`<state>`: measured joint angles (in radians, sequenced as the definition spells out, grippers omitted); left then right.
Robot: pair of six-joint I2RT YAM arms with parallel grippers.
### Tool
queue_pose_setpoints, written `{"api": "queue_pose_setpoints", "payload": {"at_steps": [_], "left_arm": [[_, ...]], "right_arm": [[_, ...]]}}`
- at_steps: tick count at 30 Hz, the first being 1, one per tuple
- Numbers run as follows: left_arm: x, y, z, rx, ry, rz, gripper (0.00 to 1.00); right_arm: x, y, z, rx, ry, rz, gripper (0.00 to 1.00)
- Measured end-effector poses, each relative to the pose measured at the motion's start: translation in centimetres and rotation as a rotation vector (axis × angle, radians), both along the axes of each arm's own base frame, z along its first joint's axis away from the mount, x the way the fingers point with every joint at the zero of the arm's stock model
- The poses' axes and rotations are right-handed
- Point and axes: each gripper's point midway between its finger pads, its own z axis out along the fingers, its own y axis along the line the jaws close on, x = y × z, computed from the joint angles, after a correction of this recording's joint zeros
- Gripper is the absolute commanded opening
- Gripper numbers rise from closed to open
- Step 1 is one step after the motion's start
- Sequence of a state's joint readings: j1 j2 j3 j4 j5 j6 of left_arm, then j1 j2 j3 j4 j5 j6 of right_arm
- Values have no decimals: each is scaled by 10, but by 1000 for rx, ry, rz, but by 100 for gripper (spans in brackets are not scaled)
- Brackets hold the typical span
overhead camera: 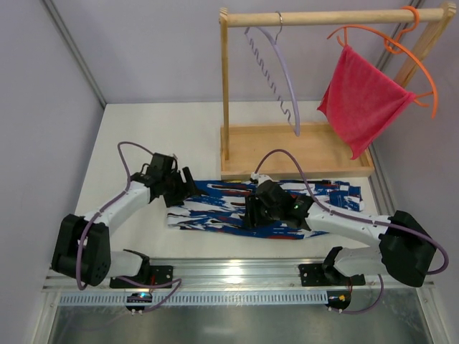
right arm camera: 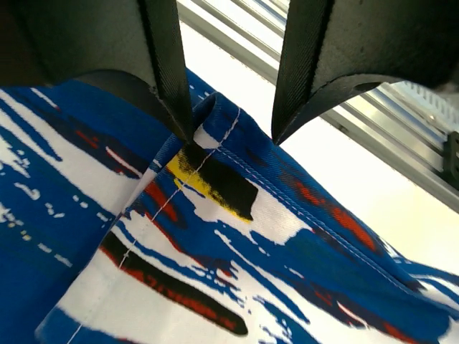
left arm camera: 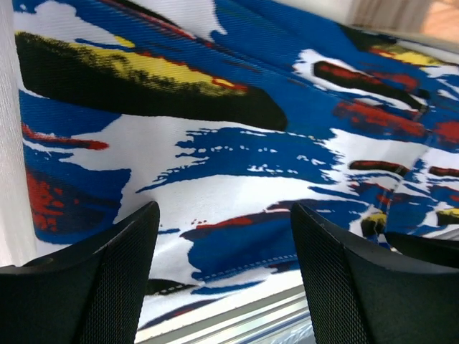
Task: Place the trousers on the hanger
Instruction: Fold the trousers
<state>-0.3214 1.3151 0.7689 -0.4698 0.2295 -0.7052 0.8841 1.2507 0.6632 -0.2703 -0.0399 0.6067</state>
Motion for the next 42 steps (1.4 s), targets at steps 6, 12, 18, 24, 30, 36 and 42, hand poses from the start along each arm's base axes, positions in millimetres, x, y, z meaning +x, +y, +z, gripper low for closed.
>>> {"api": "queue_pose_setpoints", "payload": {"at_steps": [6,12,18,24,30,36,42], "left_arm": [[-10,3,-35,25,89,2,74],[-10,3,-38,26,92,0,74],[-10,3,-38,27,93,-4,75],[-14,7,-30,53,92,-2,75],[-12,12,-12,74,55,24,76],[-13,22,-33,143,129,82,76],[-12,25,-41,168,165,113,76]], "right_arm": [[-6,-5,-18,-47,-6,-12,4],[-5,-27,-26,-119,-27,-71,4],[1,-41,-15,-151,-73,-115,10],[1,-22,11,-71,-94,-80,27],[12,51,51,90,-116,36,27],[29,131,48,177,-111,146,27],[13,148,-16,148,-28,209,26]]}}
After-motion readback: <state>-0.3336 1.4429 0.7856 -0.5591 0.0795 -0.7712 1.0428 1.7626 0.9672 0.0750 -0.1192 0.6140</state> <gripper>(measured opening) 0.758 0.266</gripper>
